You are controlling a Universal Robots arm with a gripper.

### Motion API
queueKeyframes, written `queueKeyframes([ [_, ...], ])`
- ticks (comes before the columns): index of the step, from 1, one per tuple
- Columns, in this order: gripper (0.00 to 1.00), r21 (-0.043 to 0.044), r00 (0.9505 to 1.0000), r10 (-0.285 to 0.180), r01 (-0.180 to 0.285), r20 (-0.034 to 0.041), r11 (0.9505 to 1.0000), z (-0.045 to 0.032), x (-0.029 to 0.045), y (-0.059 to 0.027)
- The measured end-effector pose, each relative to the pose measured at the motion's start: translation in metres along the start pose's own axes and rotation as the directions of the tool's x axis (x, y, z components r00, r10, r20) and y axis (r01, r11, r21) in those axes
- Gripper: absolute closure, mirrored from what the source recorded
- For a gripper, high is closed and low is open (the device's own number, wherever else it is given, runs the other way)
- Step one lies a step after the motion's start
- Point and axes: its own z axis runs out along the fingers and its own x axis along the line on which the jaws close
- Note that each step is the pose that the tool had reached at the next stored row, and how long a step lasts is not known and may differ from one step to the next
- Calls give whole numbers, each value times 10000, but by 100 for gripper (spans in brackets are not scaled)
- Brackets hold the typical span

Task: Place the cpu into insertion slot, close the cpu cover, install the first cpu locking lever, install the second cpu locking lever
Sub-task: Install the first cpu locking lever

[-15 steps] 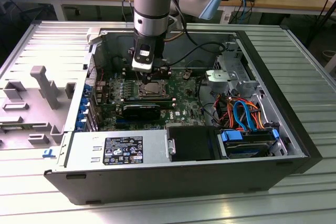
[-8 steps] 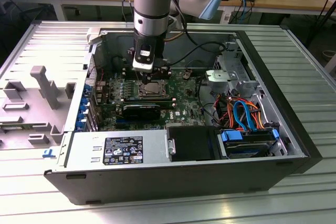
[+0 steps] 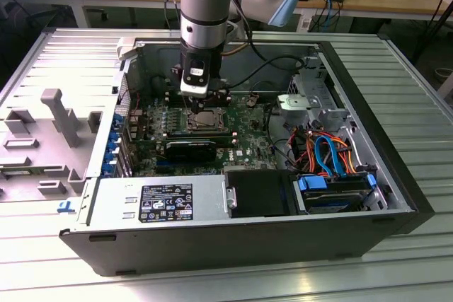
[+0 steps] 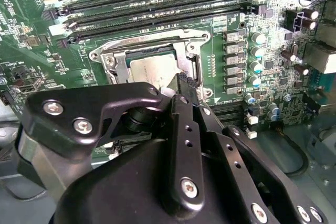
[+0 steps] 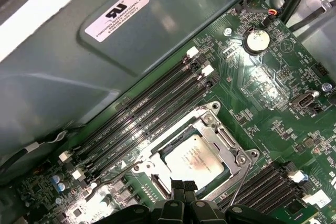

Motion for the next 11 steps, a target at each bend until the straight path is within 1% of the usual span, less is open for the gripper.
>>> queueKeyframes([
  [11,89,25,9993,-375,375,4,9993,0,0,0],
])
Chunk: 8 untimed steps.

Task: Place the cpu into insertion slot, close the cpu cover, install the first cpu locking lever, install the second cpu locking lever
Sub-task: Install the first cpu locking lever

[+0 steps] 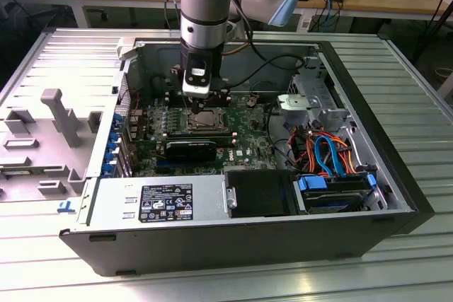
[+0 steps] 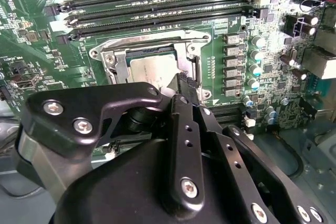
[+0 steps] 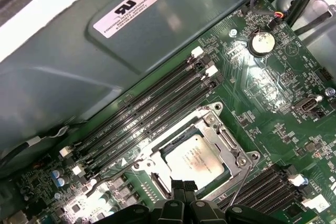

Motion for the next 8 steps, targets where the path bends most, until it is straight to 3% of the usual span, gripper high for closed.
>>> queueKeyframes([
  [8,89,14,9998,-221,221,2,9998,0,0,0],
])
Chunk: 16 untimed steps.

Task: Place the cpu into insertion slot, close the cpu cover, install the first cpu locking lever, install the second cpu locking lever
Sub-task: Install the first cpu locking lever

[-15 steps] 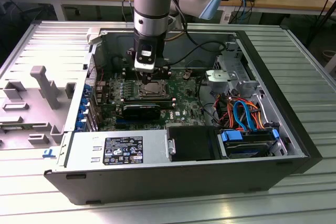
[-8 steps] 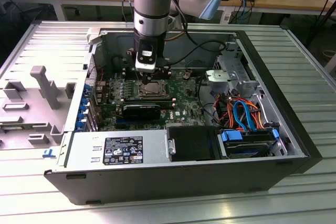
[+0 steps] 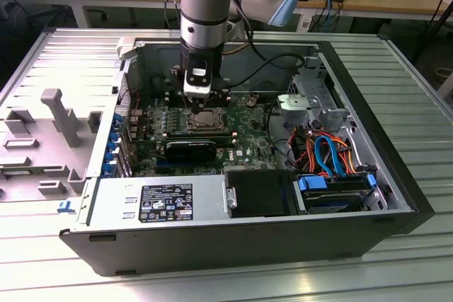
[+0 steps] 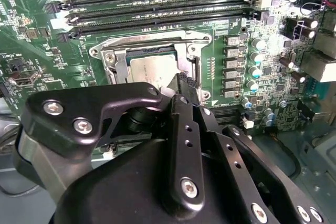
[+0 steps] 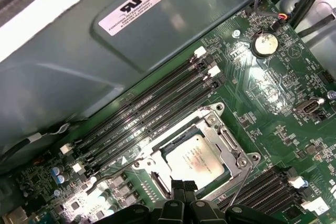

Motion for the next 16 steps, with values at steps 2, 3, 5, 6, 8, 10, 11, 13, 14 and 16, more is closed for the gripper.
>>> queueKeyframes([
  [2,89,5,10000,-64,64,1,10000,0,0,0],
  [3,89,7,10000,-90,90,1,10000,0,0,0],
  [5,89,10,9999,-150,150,2,9999,0,0,0],
  [6,89,12,9998,-174,174,2,9998,0,0,0],
  [8,89,17,9997,-250,250,3,9997,0,0,0],
  [10,89,20,9996,-294,294,3,9996,0,0,0],
  [11,89,23,9994,-334,334,3,9994,0,0,0],
  [13,89,28,9991,-412,412,4,9991,0,0,0],
  [14,89,30,9990,-452,452,4,9990,0,1,0],
  [16,89,34,9987,-515,515,5,9987,0,0,0],
])
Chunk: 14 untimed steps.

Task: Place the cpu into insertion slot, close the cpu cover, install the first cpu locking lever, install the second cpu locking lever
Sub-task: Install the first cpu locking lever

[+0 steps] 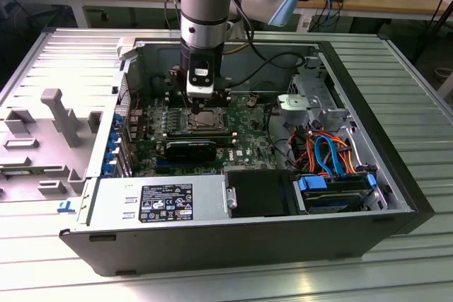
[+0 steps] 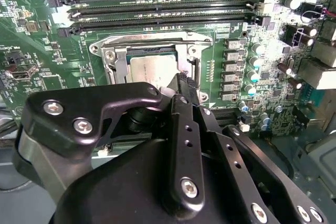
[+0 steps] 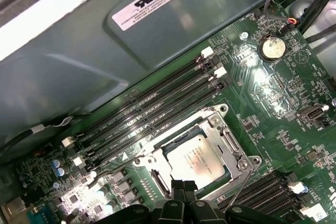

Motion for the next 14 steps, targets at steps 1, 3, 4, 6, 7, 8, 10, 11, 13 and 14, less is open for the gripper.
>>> queueKeyframes([
  [1,89,1,10000,-21,21,0,10000,0,0,0],
  [3,89,6,10000,-85,85,1,10000,0,0,0],
  [4,89,8,9999,-118,118,1,9999,0,0,0],
  [6,89,10,9999,-155,155,2,9999,0,0,0],
  [7,89,13,9998,-183,183,2,9998,0,0,0],
  [8,89,14,9998,-217,217,2,9998,0,0,0],
  [10,89,17,9997,-253,253,3,9997,0,0,0],
  [11,89,18,9996,-272,272,3,9996,0,0,0],
  [13,89,22,9995,-324,324,3,9995,0,0,0],
  [14,89,23,9994,-340,340,4,9994,0,0,0],
])
